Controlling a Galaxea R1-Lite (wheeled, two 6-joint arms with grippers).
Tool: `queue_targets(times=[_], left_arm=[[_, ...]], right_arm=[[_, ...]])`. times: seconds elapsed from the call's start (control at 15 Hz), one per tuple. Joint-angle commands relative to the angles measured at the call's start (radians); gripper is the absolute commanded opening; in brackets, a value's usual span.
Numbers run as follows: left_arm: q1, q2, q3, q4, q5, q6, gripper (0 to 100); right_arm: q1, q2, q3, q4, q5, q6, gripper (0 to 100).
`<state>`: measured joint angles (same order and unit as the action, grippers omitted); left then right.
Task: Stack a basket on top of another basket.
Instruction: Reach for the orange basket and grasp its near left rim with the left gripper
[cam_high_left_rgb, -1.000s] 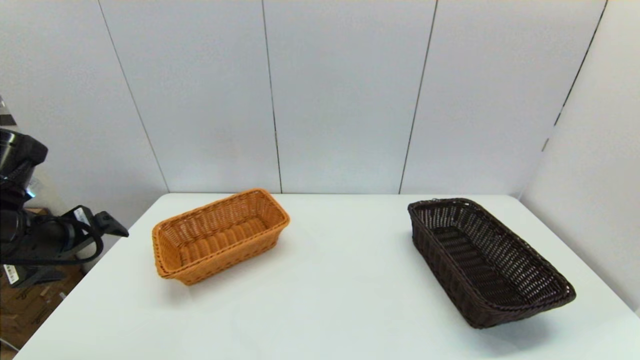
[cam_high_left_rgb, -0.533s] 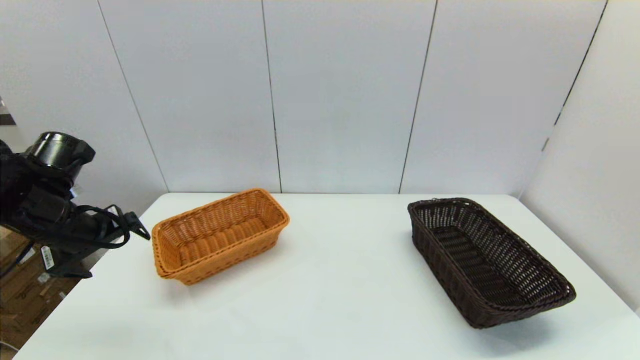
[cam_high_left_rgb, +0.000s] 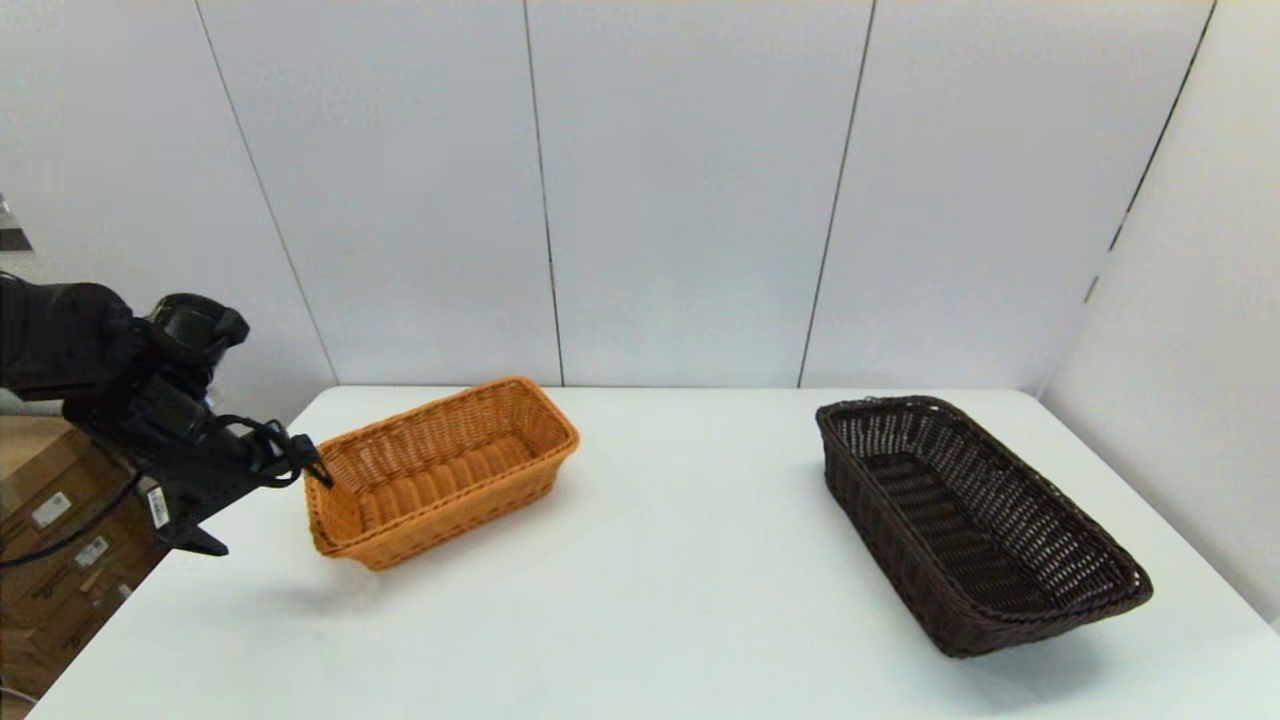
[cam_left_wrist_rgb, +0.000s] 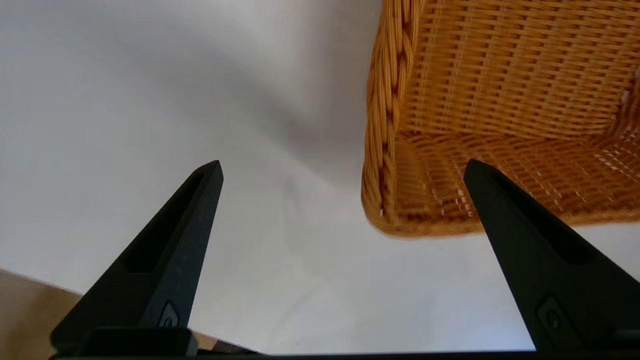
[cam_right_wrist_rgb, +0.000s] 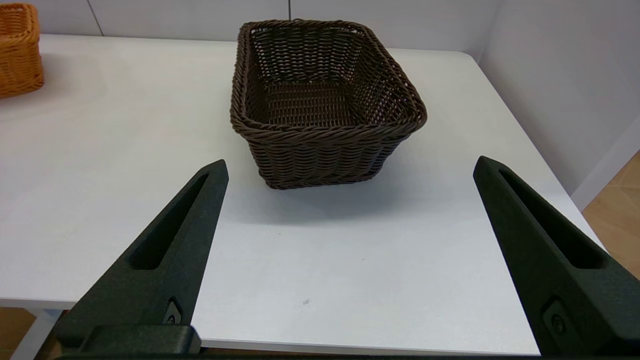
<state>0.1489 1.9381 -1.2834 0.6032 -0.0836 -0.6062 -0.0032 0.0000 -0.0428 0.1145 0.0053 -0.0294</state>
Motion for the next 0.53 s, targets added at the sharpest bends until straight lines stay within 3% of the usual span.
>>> queue_targets(times=[0.07,0.53], left_arm=[[0.006,0.134,-0.077,0.004,-0.008,0.005,100],[-0.043,0.26,-0.229,0.087,-0.056,0.005,100]], right_arm=[[0.0,0.002,0.0,-0.001,0.001,-0.001,100],[0.0,0.002,0.0,-0.002,0.001,-0.001,100]])
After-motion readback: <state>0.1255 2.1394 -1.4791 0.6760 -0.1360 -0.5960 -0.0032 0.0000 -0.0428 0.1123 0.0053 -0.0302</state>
